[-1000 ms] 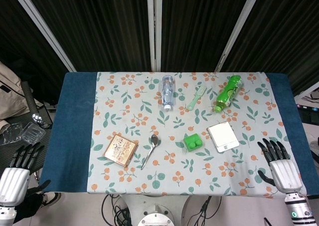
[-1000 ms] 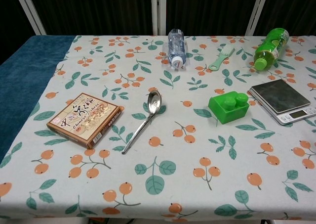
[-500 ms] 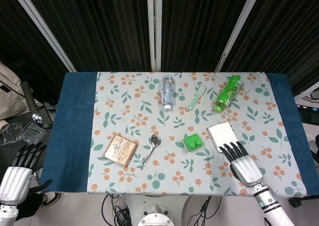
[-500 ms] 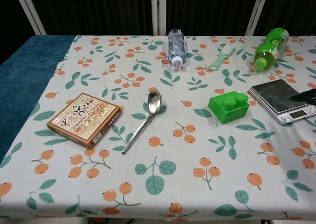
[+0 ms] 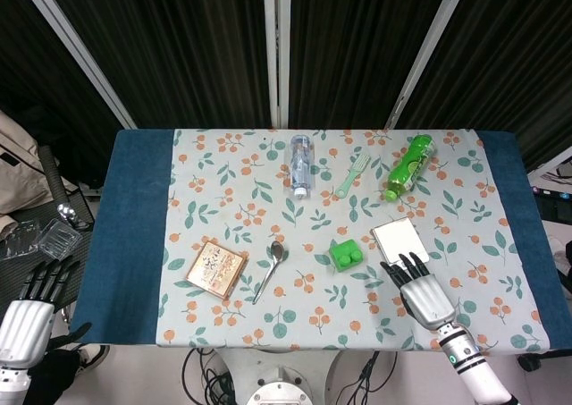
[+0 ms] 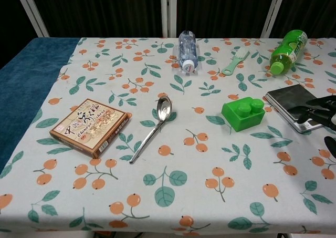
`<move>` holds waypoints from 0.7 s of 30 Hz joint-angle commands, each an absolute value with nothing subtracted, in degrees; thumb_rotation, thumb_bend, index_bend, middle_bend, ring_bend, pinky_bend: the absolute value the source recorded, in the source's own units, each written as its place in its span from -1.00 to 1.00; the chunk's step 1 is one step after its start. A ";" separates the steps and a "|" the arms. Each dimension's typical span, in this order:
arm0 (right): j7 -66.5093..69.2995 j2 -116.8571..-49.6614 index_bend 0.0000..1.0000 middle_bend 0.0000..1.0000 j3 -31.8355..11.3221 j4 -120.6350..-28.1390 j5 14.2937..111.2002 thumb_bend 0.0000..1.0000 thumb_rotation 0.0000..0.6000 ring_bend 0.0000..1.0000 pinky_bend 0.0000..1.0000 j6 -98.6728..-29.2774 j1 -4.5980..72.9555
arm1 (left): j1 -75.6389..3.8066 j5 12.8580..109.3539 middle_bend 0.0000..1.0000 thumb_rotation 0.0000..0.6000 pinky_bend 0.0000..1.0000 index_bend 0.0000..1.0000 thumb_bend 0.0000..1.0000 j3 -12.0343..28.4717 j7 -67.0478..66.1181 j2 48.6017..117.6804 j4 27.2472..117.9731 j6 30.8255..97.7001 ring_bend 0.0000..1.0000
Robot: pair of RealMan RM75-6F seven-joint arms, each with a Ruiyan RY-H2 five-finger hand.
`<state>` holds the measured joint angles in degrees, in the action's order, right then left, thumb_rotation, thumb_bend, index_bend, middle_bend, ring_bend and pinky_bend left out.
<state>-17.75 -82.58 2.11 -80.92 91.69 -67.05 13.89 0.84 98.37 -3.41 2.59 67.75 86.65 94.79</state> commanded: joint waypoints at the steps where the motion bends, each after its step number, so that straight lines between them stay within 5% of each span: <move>1: -17.66 -82.72 -1.00 -0.60 2.25 -80.70 91.53 0.43 1.00 -1.00 -1.00 -67.26 13.91 | 0.85 98.38 -0.95 1.00 -1.00 -0.95 -0.89 -3.39 2.70 67.80 86.54 94.88 -1.00; 21: -16.92 -82.84 -1.00 -0.59 2.93 -79.88 89.66 0.50 1.00 -1.00 -1.00 -66.91 14.35 | 0.43 98.64 -0.95 1.00 -1.00 -0.95 -0.89 -3.28 1.54 67.34 87.72 94.53 -1.00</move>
<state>-16.88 -82.79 2.94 -79.93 89.72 -66.97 14.32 0.43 98.64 -3.29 1.54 67.34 87.72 94.54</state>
